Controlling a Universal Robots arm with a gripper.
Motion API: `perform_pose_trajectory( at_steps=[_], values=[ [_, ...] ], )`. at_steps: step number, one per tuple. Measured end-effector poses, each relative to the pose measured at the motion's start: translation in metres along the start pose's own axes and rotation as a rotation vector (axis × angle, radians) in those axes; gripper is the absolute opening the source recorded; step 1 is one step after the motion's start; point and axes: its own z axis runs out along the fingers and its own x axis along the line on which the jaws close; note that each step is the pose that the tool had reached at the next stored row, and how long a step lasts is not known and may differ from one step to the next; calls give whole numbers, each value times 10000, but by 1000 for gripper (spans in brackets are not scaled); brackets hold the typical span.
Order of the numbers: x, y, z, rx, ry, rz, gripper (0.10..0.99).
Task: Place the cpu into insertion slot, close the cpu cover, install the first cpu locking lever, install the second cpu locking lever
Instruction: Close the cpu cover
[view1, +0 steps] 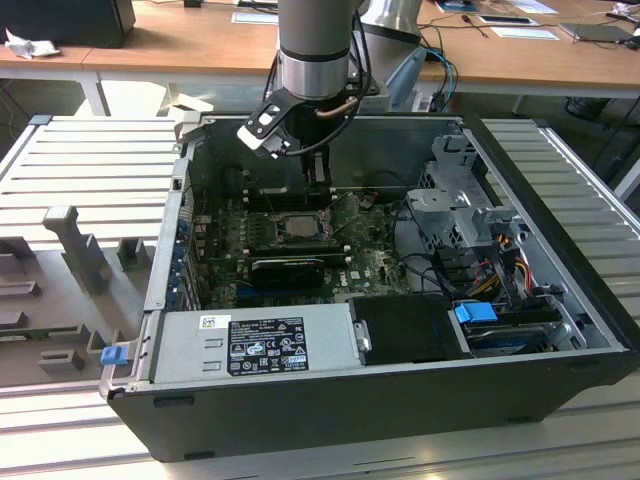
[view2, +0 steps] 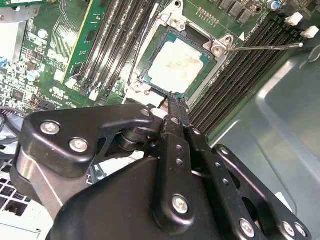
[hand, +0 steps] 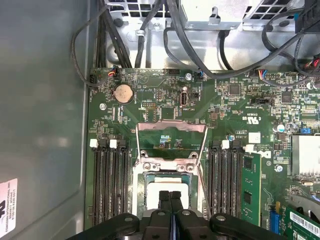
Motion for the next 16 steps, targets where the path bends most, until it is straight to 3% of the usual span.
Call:
perform_pose_trajectory(
  at_steps=[16],
  values=[
    [3,26,-92,-1,3,-1,106]
  ],
)
